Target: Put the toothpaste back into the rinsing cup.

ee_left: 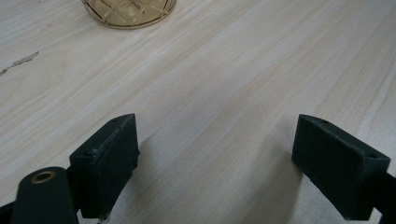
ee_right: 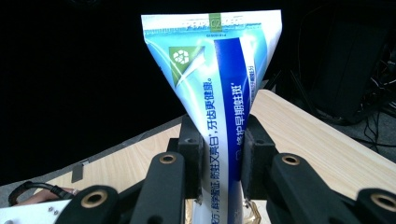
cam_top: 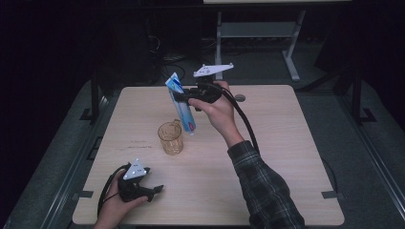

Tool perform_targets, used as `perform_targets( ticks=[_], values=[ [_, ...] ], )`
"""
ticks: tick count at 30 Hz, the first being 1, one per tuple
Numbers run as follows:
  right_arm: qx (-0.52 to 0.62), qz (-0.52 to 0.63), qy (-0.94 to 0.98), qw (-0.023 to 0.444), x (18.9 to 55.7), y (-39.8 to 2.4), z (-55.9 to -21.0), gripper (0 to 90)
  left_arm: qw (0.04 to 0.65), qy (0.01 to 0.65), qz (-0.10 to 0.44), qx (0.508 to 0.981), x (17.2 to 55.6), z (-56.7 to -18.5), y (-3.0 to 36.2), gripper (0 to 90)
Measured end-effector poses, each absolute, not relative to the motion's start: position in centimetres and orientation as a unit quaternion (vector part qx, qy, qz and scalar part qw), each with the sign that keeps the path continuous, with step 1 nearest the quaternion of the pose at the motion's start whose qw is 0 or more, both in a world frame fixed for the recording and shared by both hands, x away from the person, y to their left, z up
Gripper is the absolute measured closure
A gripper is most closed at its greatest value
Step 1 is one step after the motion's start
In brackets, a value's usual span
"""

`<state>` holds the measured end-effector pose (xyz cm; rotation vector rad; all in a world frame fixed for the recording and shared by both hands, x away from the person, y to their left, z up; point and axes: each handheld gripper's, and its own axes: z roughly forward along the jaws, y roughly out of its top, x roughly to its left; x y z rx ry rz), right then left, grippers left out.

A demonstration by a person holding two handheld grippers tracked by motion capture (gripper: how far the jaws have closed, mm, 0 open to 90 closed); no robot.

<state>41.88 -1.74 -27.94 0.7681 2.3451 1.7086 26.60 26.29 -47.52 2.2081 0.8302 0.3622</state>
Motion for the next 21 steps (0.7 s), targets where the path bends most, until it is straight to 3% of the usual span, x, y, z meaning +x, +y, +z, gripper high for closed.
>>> perform_targets(
  ticks=[21],
  values=[
    [0.240,0.564,0.788,0.062,43.0,2.1,-27.8,73.1,0.369,0.320,0.139,0.861,26.5,-47.5,26.2,13.7]
  ],
)
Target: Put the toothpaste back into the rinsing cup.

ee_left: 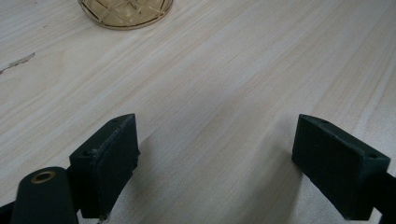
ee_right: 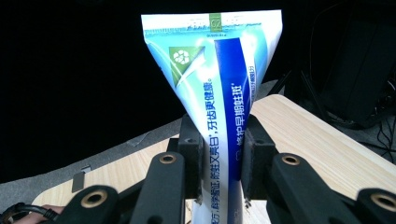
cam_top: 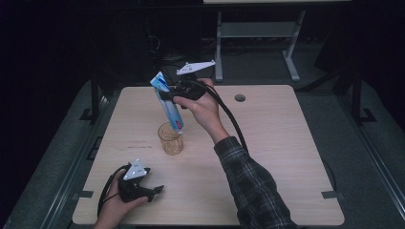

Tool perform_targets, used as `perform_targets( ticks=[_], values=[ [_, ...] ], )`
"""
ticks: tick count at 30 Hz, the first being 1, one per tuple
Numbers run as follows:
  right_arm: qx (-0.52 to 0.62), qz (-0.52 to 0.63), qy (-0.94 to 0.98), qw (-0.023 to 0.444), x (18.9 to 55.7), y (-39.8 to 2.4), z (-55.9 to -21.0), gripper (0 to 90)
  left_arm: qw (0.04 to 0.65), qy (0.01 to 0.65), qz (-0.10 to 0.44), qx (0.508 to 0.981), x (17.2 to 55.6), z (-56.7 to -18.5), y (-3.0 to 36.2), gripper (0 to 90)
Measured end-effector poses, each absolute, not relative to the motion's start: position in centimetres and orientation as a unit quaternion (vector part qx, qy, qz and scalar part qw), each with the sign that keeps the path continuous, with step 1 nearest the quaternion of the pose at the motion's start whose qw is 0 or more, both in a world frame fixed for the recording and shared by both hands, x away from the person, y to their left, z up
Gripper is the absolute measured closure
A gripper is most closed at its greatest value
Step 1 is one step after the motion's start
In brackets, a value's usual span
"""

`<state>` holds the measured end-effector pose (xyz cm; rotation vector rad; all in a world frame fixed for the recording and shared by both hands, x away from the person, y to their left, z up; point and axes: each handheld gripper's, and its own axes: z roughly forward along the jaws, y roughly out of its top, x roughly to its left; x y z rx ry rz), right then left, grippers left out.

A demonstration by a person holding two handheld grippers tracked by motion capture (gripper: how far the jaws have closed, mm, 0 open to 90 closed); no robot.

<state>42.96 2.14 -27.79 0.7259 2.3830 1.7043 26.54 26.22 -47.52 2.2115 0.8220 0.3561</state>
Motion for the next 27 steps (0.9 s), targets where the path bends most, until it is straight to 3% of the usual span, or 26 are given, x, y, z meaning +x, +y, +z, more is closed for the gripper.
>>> perform_targets(
  ticks=[27],
  values=[
    [0.242,0.541,0.803,0.057,44.4,4.8,-31.1,73.0,0.371,0.319,0.137,0.861,26.5,-47.5,26.2,13.9]
  ],
)
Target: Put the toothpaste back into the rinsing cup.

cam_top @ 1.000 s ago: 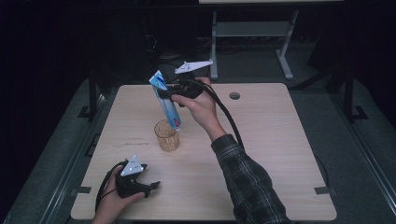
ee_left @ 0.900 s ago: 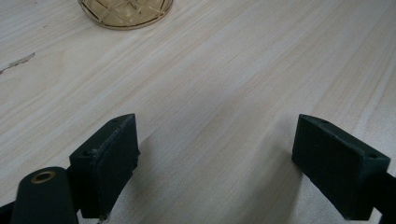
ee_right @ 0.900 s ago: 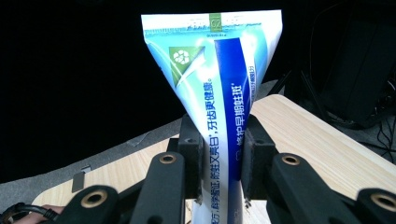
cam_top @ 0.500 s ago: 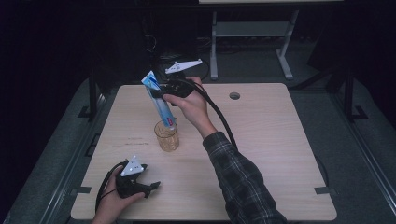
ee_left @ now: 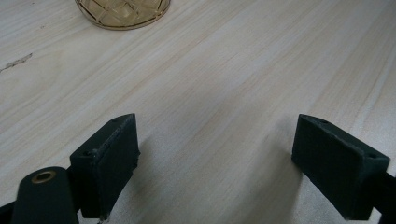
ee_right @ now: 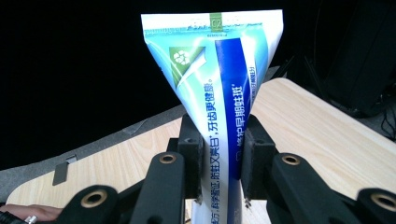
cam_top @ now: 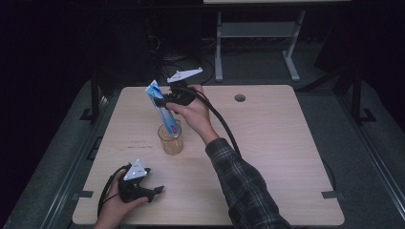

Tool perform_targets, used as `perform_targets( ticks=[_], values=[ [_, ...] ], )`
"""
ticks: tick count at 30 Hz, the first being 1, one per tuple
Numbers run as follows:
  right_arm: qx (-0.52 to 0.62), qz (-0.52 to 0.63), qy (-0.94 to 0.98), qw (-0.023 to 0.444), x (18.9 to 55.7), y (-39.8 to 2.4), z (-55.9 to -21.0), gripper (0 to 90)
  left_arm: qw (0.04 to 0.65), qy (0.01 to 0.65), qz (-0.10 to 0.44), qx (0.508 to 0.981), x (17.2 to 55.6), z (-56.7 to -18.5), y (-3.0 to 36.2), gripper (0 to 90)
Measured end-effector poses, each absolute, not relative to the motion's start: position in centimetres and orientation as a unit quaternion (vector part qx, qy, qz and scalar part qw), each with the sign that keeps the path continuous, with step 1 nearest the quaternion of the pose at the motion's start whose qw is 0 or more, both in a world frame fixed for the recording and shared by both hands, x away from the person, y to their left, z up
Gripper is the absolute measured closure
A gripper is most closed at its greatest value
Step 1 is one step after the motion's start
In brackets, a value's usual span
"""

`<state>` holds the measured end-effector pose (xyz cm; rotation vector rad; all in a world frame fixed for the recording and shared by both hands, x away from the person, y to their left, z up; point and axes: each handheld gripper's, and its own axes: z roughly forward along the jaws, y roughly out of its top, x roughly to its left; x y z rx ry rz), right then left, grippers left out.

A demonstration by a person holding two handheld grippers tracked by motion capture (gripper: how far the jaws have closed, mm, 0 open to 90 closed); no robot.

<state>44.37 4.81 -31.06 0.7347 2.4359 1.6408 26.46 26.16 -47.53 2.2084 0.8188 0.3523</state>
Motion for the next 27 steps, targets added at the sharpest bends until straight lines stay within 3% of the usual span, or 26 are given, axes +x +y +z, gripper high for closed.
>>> perform_targets(
  ticks=[27],
  values=[
    [0.248,0.510,0.823,0.034,44.3,5.0,-35.9,72.5,0.369,0.316,0.138,0.863,26.4,-47.5,26.2,13.9]
  ],
)
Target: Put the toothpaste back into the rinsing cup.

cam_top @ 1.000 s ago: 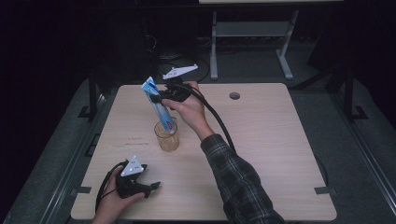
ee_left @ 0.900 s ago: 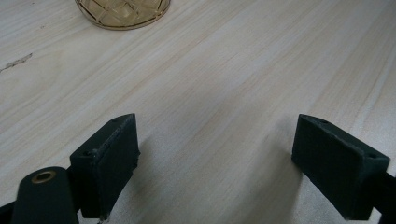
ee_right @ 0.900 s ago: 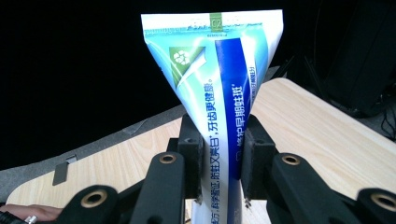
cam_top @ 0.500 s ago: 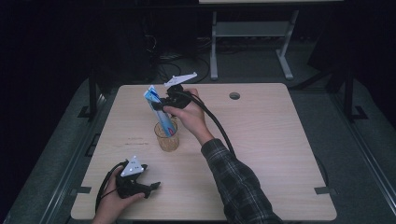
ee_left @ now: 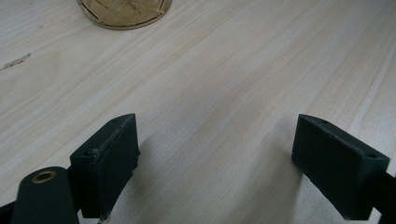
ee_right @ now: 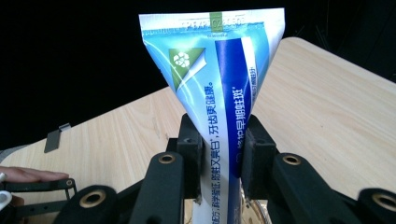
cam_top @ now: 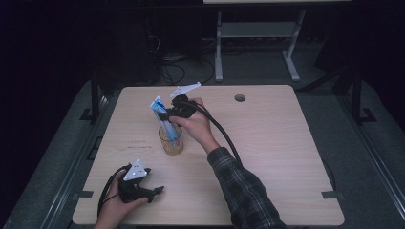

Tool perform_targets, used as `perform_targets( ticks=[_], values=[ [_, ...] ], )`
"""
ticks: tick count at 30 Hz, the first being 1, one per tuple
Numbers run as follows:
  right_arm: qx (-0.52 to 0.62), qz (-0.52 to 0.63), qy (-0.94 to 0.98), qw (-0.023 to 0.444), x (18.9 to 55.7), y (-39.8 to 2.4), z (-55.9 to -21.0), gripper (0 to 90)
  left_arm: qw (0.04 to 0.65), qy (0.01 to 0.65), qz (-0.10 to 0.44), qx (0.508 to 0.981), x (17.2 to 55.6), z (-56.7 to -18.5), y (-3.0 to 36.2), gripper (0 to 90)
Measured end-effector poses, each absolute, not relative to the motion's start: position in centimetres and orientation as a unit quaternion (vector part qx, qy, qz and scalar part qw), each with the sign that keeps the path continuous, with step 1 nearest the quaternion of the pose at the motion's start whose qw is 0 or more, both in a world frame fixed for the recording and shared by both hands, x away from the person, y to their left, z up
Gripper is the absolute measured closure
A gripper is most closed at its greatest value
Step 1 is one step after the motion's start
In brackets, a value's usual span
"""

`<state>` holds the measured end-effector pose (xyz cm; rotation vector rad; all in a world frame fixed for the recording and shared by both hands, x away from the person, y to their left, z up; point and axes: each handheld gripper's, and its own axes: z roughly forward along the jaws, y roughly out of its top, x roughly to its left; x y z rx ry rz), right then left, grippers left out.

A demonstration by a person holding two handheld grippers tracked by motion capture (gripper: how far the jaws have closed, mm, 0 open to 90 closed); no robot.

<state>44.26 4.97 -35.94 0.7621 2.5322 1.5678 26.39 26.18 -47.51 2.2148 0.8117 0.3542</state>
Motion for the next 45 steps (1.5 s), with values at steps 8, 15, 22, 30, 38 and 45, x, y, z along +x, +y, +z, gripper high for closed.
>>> perform_targets(
  ticks=[8,15,22,30,38,45],
  values=[
    [0.247,0.496,0.832,0.032,44.1,5.0,-36.6,71.8,0.369,0.317,0.138,0.863,26.4,-47.5,26.2,14.0],
    [0.248,0.505,0.825,0.044,43.9,4.9,-36.7,60.4,0.369,0.316,0.137,0.863,26.4,-47.5,26.2,14.0],
    [0.252,0.507,0.822,0.056,43.5,3.5,-36.5,50.3,0.368,0.317,0.137,0.863,26.3,-47.5,26.2,14.0],
    [0.256,0.511,0.818,0.068,42.4,-0.1,-36.6,43.1,0.369,0.317,0.136,0.863,26.3,-47.5,26.2,14.0],
    [0.276,0.509,0.811,0.084,41.1,-4.1,-36.8,39.5,0.370,0.316,0.136,0.863,26.3,-47.5,26.2,14.0],
    [0.284,0.501,0.811,0.102,39.6,-7.1,-36.9,38.1,0.371,0.317,0.137,0.862,26.3,-47.5,26.2,14.0]
  ],
)
